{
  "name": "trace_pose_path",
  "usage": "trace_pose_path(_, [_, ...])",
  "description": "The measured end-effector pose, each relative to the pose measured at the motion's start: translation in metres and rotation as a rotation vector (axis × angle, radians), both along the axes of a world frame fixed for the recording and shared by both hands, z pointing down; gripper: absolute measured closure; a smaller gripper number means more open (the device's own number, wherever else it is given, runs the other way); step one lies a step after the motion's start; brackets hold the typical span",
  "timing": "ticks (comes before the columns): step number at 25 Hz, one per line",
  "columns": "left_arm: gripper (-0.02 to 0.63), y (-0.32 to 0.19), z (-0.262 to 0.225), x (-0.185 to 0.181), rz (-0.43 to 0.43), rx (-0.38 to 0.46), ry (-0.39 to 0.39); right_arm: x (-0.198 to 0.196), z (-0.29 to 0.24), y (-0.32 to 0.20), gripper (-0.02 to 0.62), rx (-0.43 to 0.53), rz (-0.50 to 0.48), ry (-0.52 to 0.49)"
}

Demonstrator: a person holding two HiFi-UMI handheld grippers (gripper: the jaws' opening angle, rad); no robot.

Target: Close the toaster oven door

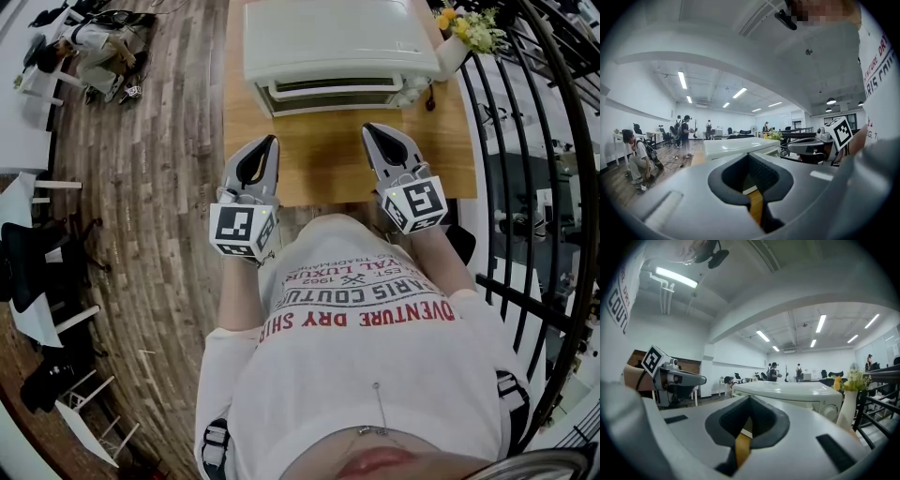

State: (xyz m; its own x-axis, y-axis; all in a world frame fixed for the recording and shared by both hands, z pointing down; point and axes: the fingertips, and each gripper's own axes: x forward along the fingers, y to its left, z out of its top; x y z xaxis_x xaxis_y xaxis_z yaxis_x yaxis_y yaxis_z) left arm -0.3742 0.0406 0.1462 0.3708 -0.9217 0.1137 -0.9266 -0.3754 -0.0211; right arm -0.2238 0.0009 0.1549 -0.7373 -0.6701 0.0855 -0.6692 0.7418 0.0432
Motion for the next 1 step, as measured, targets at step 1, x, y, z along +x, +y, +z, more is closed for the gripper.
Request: trace_pose_path(1, [0.594, -0.0008, 0.0002, 0.0003, -0.001, 0.0, 0.004, 0.0003, 0.0007, -0.0009, 0.609, -0.001, -0.001, 0.002])
